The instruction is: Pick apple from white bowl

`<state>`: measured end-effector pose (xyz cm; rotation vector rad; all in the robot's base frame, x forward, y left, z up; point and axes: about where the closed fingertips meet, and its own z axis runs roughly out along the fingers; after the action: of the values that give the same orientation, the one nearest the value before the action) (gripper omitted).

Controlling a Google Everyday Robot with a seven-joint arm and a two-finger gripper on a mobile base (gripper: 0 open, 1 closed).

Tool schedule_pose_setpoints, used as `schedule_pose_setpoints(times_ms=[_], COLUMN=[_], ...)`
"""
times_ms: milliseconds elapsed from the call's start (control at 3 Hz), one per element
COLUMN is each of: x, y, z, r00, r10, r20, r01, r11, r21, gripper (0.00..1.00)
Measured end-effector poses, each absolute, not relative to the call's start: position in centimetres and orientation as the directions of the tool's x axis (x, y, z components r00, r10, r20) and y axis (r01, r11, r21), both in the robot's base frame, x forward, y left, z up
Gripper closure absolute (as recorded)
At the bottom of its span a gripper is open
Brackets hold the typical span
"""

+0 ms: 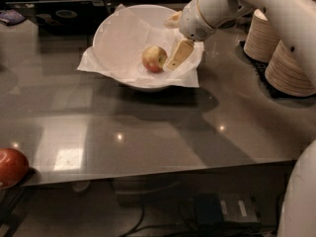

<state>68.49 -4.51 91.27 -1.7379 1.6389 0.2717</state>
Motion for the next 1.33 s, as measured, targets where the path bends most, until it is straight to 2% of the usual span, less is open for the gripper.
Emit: schedule_pose_setpoints(times_ms=[333,1333], x=[68.9,69.8], y=[-4.3,-3.5], z=[90.7,89.3], r00=[0.166,0.164], r10=[-0.787,-0.791], r20=[-0.594,-0.589], r01=[-0.934,-0.94], r11=[0.068,0.057], r21=[-0.351,-0.337], gripper=[0.26,0.41])
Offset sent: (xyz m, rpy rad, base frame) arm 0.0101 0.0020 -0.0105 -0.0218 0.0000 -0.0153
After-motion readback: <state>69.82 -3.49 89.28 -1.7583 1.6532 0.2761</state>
